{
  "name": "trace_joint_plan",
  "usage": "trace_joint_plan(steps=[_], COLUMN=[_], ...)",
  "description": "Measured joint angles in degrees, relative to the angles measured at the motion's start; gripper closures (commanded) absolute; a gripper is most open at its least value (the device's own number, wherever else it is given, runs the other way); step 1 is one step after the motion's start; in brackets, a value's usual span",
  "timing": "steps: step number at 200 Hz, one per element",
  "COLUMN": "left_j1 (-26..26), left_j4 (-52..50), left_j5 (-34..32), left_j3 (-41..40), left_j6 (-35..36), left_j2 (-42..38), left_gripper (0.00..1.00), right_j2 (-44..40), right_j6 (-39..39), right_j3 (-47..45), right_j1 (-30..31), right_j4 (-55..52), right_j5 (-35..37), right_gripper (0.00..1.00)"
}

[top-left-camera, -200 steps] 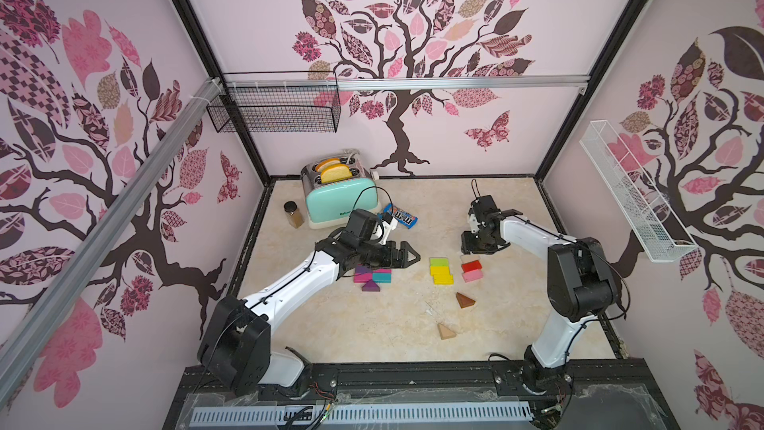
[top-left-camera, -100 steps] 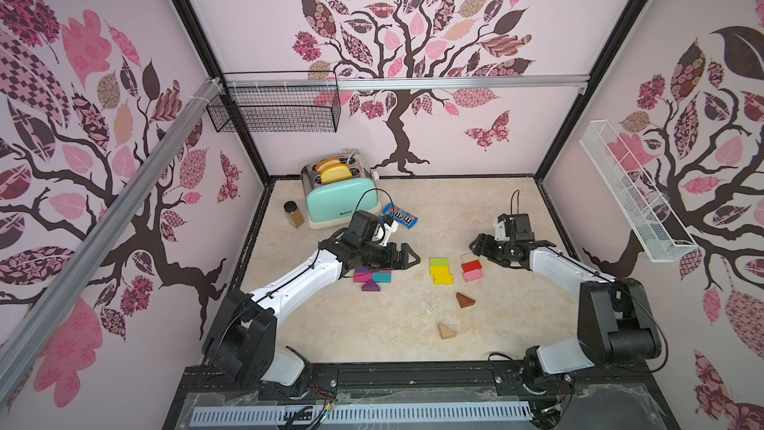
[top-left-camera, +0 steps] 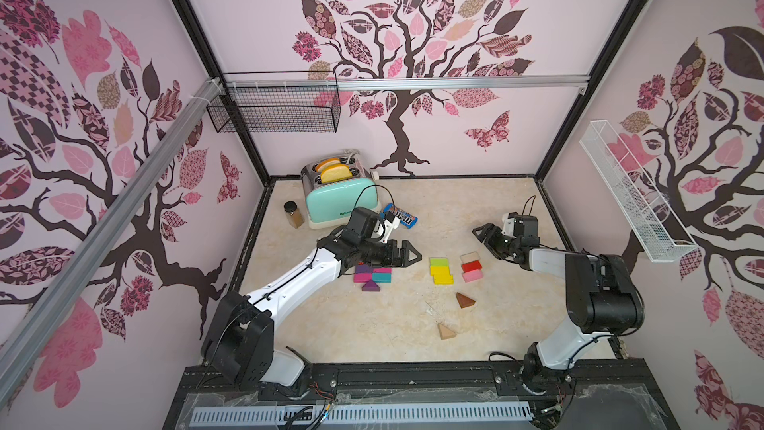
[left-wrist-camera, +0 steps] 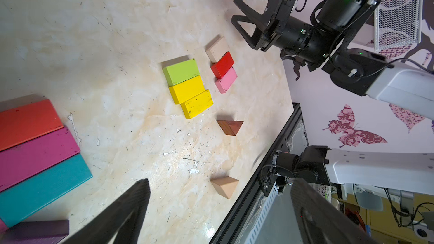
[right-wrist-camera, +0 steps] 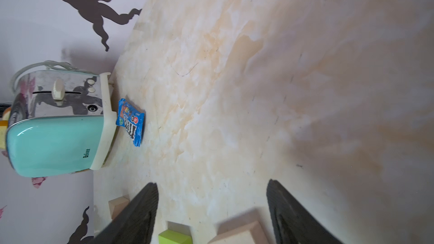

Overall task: Assemble a piece of candy with building blocks
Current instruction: Adjust the building block at the center of the board, then assemble the building block at the center of the board.

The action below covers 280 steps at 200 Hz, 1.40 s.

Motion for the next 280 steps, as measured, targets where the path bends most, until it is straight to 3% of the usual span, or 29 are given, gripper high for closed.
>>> trace_joint_plan(steps=[47, 77, 186, 280], left_j1=[0.0, 0.0, 0.0, 0.0], left_j4=[0.7, 0.8, 1.3, 0.9], left_j5=[0.9, 0.9, 1.5, 1.4], left_j3=[1.0, 1.0, 1.0, 1.0], left_j6=[-1.2, -1.4, -2.4, -2.4], left_j2=[0.0, 0.0, -0.2, -2.6], left_gripper=[0.02, 0.02, 0.02, 0.02], right_j2=[4.9, 5.8, -2.0, -0.4], right_j6=[10.5, 13.3, 13.5, 17.2], right_j3=[-9.0, -10.9, -16.8, -18.3], right_j1=[-0.2, -0.2, 0.9, 5.9], right_j4=[20.9, 26.3, 21.4, 27.1], right_j5=[-2.3, -2.4, -1.0, 1.3], right_gripper=[0.25, 0.26, 0.27, 0.28])
